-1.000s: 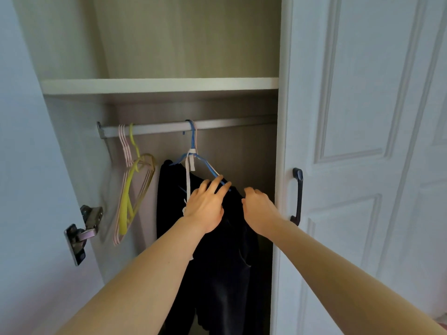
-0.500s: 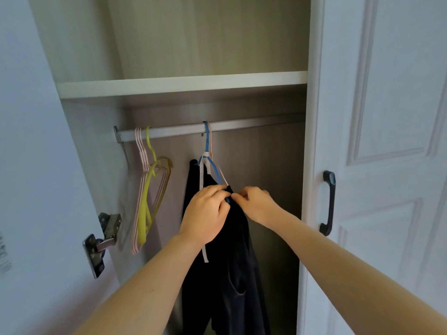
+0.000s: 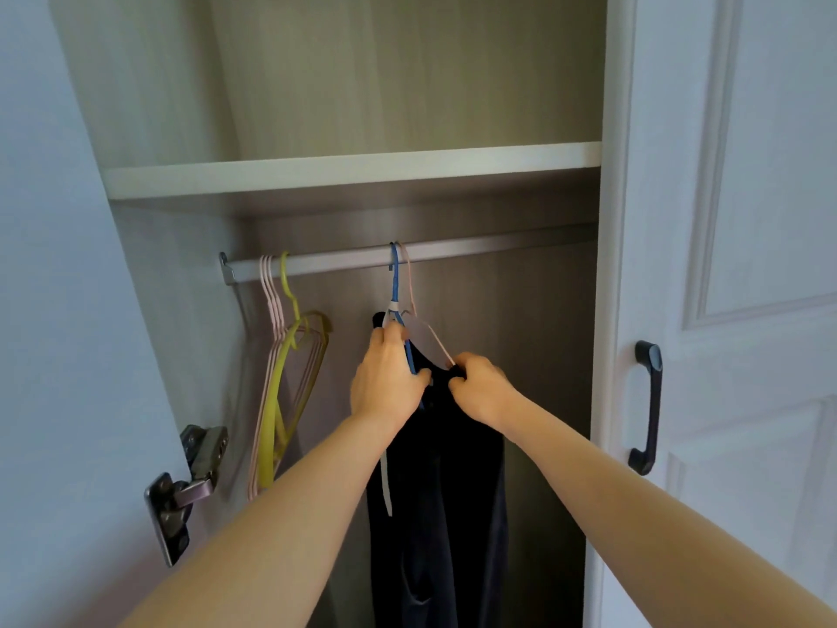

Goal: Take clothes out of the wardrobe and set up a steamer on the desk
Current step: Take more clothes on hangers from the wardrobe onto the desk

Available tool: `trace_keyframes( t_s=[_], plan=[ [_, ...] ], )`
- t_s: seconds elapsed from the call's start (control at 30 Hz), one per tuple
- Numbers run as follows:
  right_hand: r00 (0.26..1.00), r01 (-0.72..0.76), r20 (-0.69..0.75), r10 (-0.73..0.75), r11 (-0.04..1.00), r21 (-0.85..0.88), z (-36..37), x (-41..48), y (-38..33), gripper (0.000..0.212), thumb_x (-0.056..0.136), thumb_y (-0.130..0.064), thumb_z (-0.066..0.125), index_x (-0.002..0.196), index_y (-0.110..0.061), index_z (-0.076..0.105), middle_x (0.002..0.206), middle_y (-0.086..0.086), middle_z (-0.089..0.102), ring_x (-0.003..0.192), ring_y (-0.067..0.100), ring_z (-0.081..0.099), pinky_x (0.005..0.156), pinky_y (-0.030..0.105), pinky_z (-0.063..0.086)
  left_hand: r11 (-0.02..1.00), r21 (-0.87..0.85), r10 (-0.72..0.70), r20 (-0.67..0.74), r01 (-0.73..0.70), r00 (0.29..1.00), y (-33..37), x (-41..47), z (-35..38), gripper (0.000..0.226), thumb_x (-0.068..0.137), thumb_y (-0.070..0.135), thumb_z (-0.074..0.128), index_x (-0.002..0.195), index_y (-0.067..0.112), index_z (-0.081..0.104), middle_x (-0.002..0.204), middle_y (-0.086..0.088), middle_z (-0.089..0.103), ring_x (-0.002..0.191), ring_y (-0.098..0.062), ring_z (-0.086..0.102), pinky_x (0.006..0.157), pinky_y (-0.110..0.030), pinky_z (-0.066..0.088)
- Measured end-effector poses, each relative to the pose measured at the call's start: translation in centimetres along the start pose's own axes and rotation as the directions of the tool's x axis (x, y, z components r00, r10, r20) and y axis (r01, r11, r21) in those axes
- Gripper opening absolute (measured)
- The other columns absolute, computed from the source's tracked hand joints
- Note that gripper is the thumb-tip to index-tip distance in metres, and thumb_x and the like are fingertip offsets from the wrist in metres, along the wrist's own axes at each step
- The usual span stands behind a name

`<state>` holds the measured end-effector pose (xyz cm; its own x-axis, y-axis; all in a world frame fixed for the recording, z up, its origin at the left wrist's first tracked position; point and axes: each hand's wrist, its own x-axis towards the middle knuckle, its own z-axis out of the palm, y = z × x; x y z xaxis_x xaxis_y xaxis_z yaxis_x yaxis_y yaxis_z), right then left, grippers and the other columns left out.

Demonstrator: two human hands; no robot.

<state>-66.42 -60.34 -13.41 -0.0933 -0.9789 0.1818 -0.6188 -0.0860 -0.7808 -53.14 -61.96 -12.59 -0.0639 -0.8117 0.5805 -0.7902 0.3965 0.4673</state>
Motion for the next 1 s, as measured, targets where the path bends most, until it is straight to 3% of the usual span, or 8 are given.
trace_keyframes(
  t_s=[0.07,0.13,0.27,0.33,0.6,0.8,0.9,1.0],
  plan=[
    [0.999,-0.027,-0.03,0.028,0.999,0.038,0.1,0.5,-0.4,0.03,0.093,-0.01,0.04,0.122,-0.009,0.052,0.116,0.016,0.056,0.102,0.03,0.058,0.077,0.03,0.046,0.995,-0.057,-0.075,0.043,0.078,0.996,0.1,1.5,-0.1,0.057,0.08,0.014,0.071,0.128,0.016,0.04,0.118,-0.005,0.052,0.101,-0.025,0.056,0.078,-0.037,0.05],
    [0.997,-0.067,-0.039,0.071,0.992,0.107,0.3,0.9,-0.7,0.028,0.094,-0.01,0.04,0.119,-0.006,0.053,0.115,0.014,0.056,0.102,0.028,0.057,0.081,0.031,0.047,0.914,-0.284,-0.278,0.081,0.29,0.957,0.3,3.2,0.2,0.042,0.083,0.005,0.065,0.118,0.012,0.044,0.105,-0.007,0.058,0.09,-0.023,0.06,0.076,-0.034,0.052],
    [0.99,-0.103,-0.068,0.127,0.954,0.281,1.4,1.2,-0.9,0.021,0.092,-0.013,0.045,0.106,-0.013,0.061,0.106,0.011,0.063,0.093,0.026,0.062,0.079,0.034,0.051,0.296,-0.776,-0.487,0.379,0.557,0.787,1.2,5.3,0.5,0.006,0.092,-0.003,0.052,0.088,0.0,0.056,0.074,-0.012,0.057,0.058,-0.021,0.056,0.058,-0.035,0.052],
    [0.989,-0.104,-0.071,0.133,0.941,0.323,2.0,1.0,-0.9,0.024,0.092,-0.01,0.04,0.102,-0.015,0.061,0.102,0.012,0.064,0.086,0.025,0.063,0.073,0.034,0.052,0.157,-0.825,-0.46,0.425,0.543,0.78,1.2,5.7,0.4,0.014,0.096,0.001,0.048,0.084,0.0,0.055,0.07,-0.01,0.054,0.057,-0.018,0.052,0.052,-0.031,0.054],
    [0.986,-0.023,-0.151,0.069,0.959,0.284,0.9,0.1,-2.2,0.028,0.094,-0.006,0.036,0.095,-0.012,0.063,0.098,0.012,0.063,0.065,0.016,0.052,0.053,0.025,0.041,0.054,-0.809,-0.458,0.5,0.585,0.735,0.5,5.7,-1.1,0.013,0.096,0.004,0.047,0.084,0.004,0.051,0.07,-0.006,0.049,0.05,-0.011,0.042,0.048,-0.026,0.048],
    [0.976,0.023,-0.213,0.033,0.968,0.252,-1.0,-0.6,-3.5,0.027,0.096,-0.008,0.037,0.097,-0.012,0.064,0.099,0.006,0.061,0.083,0.019,0.06,0.069,0.03,0.052,-0.044,-0.85,-0.374,0.502,0.526,0.78,1.4,5.9,-3.1,0.02,0.097,0.002,0.041,0.079,0.009,0.044,0.065,-0.003,0.043,0.033,-0.008,0.03,0.036,-0.014,0.029],
    [0.977,0.021,-0.208,0.038,0.961,0.274,-1.6,-1.1,-4.0,0.025,0.098,-0.009,0.038,0.097,-0.013,0.063,0.099,0.006,0.061,0.087,0.021,0.061,0.079,0.034,0.055,0.0,-0.852,-0.353,0.489,0.523,0.797,1.7,6.3,-4.1,0.021,0.097,0.002,0.039,0.078,0.009,0.044,0.066,-0.003,0.044,0.032,-0.006,0.029,0.033,-0.015,0.025],
    [0.978,0.019,-0.203,0.039,0.961,0.276,-2.2,-1.6,-4.2,0.024,0.098,-0.01,0.04,0.099,-0.013,0.063,0.098,0.006,0.061,0.078,0.017,0.059,0.068,0.028,0.052,0.051,-0.847,-0.319,0.489,0.53,0.812,2.3,6.0,-4.6,0.02,0.098,0.004,0.038,0.08,0.008,0.045,0.068,-0.004,0.045,0.031,-0.006,0.03,0.033,-0.015,0.026]
  ],
)
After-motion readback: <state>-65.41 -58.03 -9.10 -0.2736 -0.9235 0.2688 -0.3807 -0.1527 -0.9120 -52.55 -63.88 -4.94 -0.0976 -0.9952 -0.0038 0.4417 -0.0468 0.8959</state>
